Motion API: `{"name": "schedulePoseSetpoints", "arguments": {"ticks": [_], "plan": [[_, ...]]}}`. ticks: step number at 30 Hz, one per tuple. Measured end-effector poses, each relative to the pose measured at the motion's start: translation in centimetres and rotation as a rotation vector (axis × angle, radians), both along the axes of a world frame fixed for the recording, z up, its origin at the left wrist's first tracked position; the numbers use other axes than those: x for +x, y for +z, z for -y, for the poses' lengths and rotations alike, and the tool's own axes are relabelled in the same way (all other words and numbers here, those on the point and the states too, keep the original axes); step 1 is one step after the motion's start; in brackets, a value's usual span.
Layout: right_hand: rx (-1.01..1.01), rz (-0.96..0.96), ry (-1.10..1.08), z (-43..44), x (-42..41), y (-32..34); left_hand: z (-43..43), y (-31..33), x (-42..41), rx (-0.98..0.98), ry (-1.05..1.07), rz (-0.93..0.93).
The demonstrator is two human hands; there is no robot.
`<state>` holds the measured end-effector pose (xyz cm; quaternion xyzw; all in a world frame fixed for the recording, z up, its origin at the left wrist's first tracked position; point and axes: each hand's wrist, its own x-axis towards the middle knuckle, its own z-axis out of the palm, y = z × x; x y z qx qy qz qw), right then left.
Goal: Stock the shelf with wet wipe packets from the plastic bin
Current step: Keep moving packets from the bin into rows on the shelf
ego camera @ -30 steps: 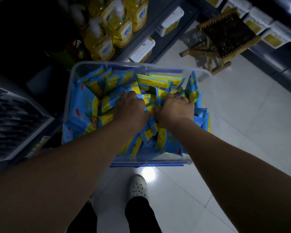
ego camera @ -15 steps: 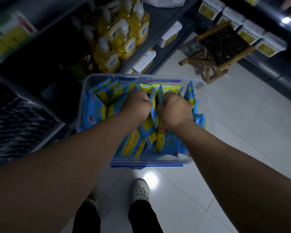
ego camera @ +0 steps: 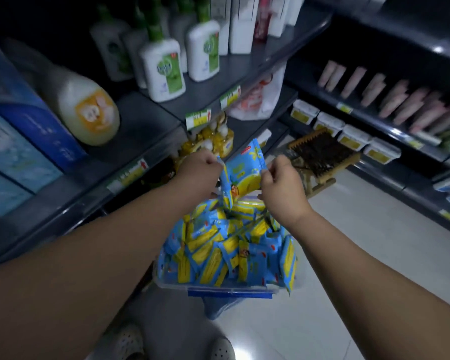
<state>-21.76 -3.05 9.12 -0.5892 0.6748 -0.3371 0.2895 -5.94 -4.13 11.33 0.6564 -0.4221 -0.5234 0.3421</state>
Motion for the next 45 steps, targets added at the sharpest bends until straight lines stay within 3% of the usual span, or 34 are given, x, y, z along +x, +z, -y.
{"name": "schedulePoseSetpoints", "arguments": {"ticks": [12,22,25,30,35,38,42,45], "plan": [[-0.304,-0.015,0.093,0.5,3.3,17.5,-0.7,17.4,2.9,-0.310,0.033,0.133],[-0.494,0.165,0.150,-0.3,8.6,29.7,-2.9,30.0,7.7,-0.555,0.120,0.171],[-0.458,0.324,0.262,-0.8,11.3,32.2,-3.9,32.9,9.9,-0.611,0.167,0.195],[-0.232,0.560,0.481,-1.5,15.9,34.7,-6.1,35.8,14.4,-0.621,0.198,0.241],[-0.211,0.516,0.669,-1.9,21.5,35.2,-7.9,36.9,19.4,-0.587,0.280,0.286],[-0.265,0.474,0.665,-2.0,25.5,35.3,-9.1,37.5,22.2,-0.567,0.321,0.279],[-0.204,0.586,0.709,-2.0,30.6,35.3,-10.9,38.1,26.5,-0.611,0.402,0.308],[-0.098,0.698,0.775,-2.6,34.2,35.0,-12.5,38.0,30.7,-0.640,0.572,0.485]]}}
